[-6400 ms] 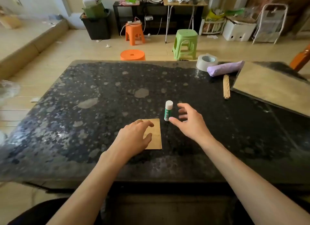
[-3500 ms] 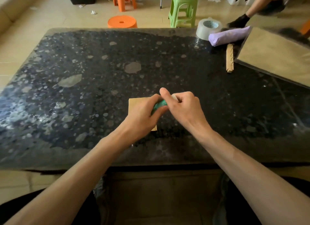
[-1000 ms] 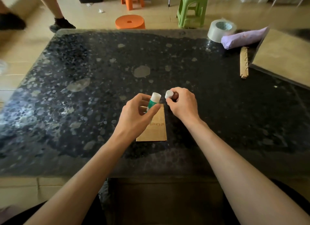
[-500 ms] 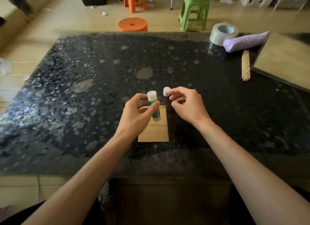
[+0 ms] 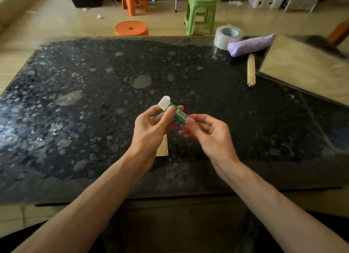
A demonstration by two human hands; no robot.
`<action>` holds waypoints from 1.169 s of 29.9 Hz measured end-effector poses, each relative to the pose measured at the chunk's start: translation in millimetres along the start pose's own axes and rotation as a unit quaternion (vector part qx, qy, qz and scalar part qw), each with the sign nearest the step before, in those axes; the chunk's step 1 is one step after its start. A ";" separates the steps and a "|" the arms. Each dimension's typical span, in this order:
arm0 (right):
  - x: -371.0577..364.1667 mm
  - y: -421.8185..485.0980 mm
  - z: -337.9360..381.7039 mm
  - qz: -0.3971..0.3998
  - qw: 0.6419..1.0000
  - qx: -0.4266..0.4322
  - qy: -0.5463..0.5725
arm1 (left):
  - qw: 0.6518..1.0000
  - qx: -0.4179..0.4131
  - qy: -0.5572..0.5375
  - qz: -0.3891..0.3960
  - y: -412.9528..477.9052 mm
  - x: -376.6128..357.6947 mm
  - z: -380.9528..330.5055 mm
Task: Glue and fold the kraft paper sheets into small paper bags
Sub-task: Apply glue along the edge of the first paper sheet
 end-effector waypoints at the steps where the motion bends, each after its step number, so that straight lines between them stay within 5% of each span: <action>1: 0.1 -2.1 -1.2 0.009 1.000 -0.011 0.015 | 1.000 -0.005 0.003 0.004 -1.0 -2.6 -0.5; 11: 10.6 -2.7 4.7 0.039 0.999 0.020 -0.007 | 1.000 -0.018 -0.009 0.023 -3.7 -8.6 -1.8; 20: 7.5 -0.2 8.4 0.071 0.977 0.121 -0.158 | 1.000 -0.012 -0.011 0.011 -3.9 -0.6 10.5; 26: -6.8 0.8 -1.5 0.137 0.976 0.077 -0.149 | 1.000 -0.009 -0.006 0.027 -5.6 3.1 10.9; 35: -9.1 0.4 3.9 0.114 0.983 0.084 -0.118 | 0.999 -0.016 0.003 0.032 -6.7 7.8 2.7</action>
Point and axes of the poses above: each hand's wrist, its own y-axis towards the middle knuckle, its own x-axis out of the back of the hand, z = x × y, the point moved 9 cm from there along y, towards the middle knuckle, and after that the axes turned 11 degrees about x, right-handed, at the moved point
